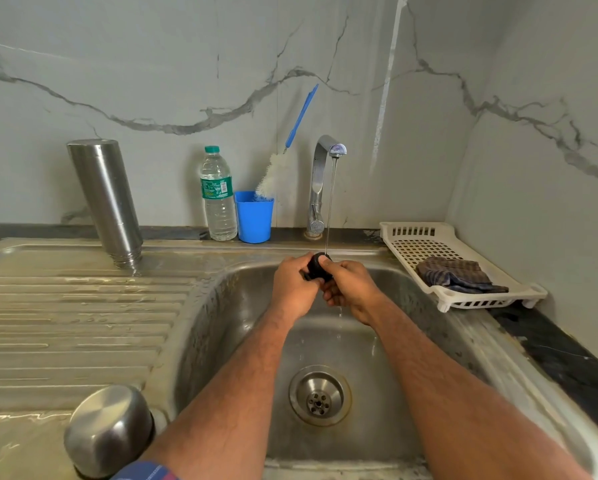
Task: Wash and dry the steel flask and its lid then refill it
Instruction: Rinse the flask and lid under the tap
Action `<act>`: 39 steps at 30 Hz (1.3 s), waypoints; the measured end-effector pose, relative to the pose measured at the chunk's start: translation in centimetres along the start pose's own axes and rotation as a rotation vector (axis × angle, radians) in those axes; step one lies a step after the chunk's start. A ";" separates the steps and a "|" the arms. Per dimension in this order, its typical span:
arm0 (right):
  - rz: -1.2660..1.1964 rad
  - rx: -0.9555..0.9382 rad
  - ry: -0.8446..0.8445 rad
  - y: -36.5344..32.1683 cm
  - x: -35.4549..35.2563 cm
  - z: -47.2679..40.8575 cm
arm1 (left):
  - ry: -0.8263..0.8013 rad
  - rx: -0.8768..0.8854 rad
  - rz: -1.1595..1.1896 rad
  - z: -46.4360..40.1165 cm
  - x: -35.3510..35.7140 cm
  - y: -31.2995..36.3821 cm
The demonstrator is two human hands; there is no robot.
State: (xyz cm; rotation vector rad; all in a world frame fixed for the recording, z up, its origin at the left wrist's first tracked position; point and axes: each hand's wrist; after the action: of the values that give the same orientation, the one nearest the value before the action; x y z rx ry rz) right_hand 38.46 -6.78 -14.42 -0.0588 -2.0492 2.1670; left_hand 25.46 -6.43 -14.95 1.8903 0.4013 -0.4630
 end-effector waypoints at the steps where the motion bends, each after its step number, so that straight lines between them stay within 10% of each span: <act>1: -0.016 0.006 -0.013 0.0 0.0 0.2 | 0.035 0.054 -0.112 0.0 0.1 0.1; 16: 0.036 0.016 -0.024 -0.4 -0.8 1.0 | -0.110 -0.222 0.530 0.2 0.2 0.4; 25: 0.001 -0.171 0.256 -1.0 0.1 0.2 | -0.067 -0.082 0.457 0.0 0.8 0.8; 30: -0.197 -0.011 -0.014 -1.3 -0.7 0.8 | -0.056 -0.180 0.549 0.0 0.8 0.8; 35: -0.036 -0.118 0.273 -1.1 0.5 0.3 | -0.072 -0.067 0.405 -0.1 1.1 0.1; 39: -0.206 -0.005 0.027 -1.3 -0.3 0.9 | -0.061 -0.173 0.532 -0.1 1.1 0.4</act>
State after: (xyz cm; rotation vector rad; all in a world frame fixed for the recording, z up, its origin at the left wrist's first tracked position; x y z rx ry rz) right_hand 38.73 -7.65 -13.11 0.1167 -1.9504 2.0263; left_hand 26.61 -6.43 -15.08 1.7221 -0.1057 -0.1226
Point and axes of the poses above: each hand's wrist, its own z-axis away from the middle knuckle, its own x-axis out of the palm, y = z × x, and after that the axes turned 9 degrees about -z, right-handed
